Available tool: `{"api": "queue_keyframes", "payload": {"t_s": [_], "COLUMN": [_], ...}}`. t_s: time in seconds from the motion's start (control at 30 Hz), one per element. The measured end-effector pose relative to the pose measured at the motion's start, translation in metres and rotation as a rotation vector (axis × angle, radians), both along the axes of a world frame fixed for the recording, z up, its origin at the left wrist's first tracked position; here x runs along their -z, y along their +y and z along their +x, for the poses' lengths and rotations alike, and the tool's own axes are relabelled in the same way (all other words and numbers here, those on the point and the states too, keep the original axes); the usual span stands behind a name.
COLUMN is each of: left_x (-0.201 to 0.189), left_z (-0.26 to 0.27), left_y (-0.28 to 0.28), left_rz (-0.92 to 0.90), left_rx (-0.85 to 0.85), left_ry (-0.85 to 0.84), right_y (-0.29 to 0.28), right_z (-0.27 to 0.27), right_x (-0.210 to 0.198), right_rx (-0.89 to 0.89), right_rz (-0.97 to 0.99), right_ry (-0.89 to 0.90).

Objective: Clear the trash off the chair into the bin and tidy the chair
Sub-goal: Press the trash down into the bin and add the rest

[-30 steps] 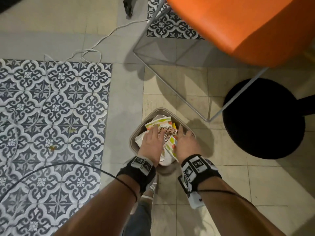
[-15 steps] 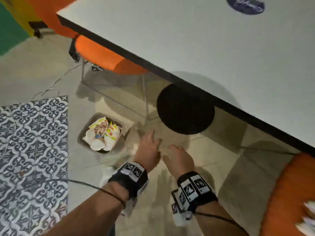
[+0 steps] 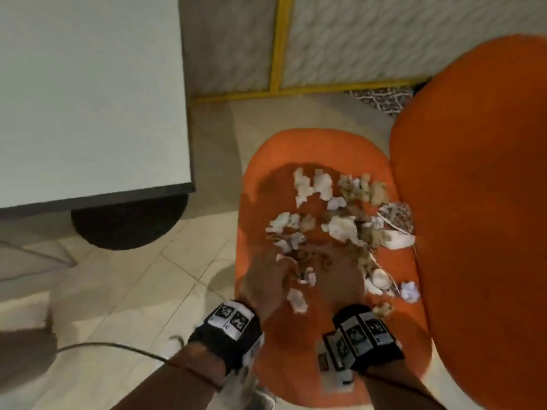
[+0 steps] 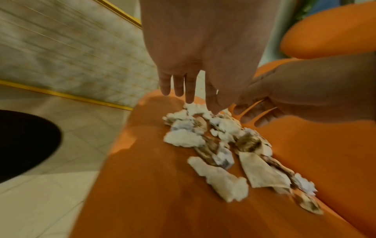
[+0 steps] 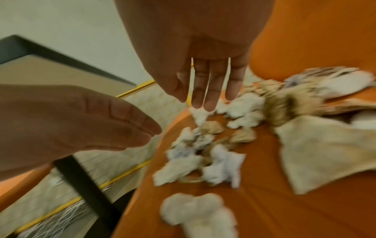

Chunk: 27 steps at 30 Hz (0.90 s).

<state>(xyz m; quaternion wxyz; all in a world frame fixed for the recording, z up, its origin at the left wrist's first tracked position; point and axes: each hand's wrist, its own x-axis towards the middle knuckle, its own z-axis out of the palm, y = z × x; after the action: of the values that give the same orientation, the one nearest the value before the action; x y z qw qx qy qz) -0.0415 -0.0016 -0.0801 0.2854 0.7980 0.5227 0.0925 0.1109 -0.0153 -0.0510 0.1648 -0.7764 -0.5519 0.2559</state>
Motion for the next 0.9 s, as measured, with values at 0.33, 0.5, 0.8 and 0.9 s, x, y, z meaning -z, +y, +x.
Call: {"api": "queue_keyframes", "payload": {"t_s": [0.33, 0.5, 0.8, 0.9], "left_x": [0.0, -0.011, 0.018, 0.033], "left_z": [0.104, 0.174, 0.295, 0.3], "left_y": [0.074, 0.119, 0.182, 0.185], "left_rz": [0.062, 0.069, 0.055, 0.054], "left_rx": [0.113, 0.299, 0.699, 0.804], "left_ry": [-0.026, -0.055, 0.297, 0.385], "right_y": [-0.002, -0.005, -0.009, -0.01], "right_z": [0.122, 0.131, 0.133, 0.136], "right_x": [0.023, 0.053, 0.059, 0.05], "right_rx": [0.404, 0.265, 0.352, 0.504], "right_rz": [-0.154, -0.514, -0.254, -0.124], "right_ry": [-0.038, -0.062, 0.054, 0.096]}}
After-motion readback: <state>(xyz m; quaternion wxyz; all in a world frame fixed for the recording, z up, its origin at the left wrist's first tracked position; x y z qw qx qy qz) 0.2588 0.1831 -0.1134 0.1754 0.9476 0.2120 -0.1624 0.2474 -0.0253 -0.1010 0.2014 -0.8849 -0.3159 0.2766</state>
